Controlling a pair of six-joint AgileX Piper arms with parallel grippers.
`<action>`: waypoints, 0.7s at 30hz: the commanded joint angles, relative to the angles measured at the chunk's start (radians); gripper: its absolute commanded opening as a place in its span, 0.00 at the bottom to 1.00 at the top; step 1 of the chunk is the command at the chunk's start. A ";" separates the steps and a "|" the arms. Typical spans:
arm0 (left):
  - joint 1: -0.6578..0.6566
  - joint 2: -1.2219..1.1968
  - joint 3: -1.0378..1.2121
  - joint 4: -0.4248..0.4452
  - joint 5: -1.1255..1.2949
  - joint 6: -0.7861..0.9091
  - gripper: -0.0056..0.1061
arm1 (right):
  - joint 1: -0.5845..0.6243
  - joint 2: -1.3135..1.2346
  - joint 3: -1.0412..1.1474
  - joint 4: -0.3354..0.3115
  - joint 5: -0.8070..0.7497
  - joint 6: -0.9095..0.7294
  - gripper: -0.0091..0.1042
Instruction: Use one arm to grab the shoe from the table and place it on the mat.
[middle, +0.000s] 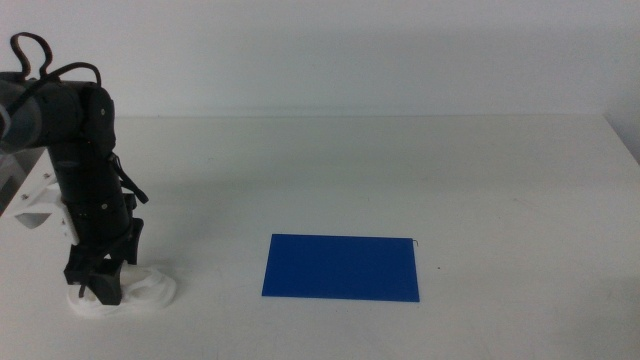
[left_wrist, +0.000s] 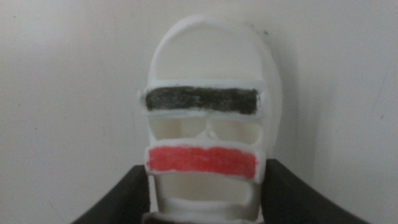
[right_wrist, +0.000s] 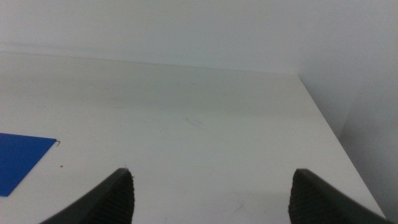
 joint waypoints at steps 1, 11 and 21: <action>-0.004 -0.044 -0.017 0.006 0.039 -0.010 0.45 | -0.001 -0.026 0.005 -0.009 -0.076 -0.008 0.65; -0.105 -0.067 -0.163 0.025 0.115 -0.050 0.04 | -0.001 -0.026 0.005 -0.009 -0.076 -0.008 0.65; -0.342 0.003 -0.368 -0.024 0.115 -0.341 0.04 | -0.001 -0.026 0.005 -0.009 -0.076 -0.008 0.65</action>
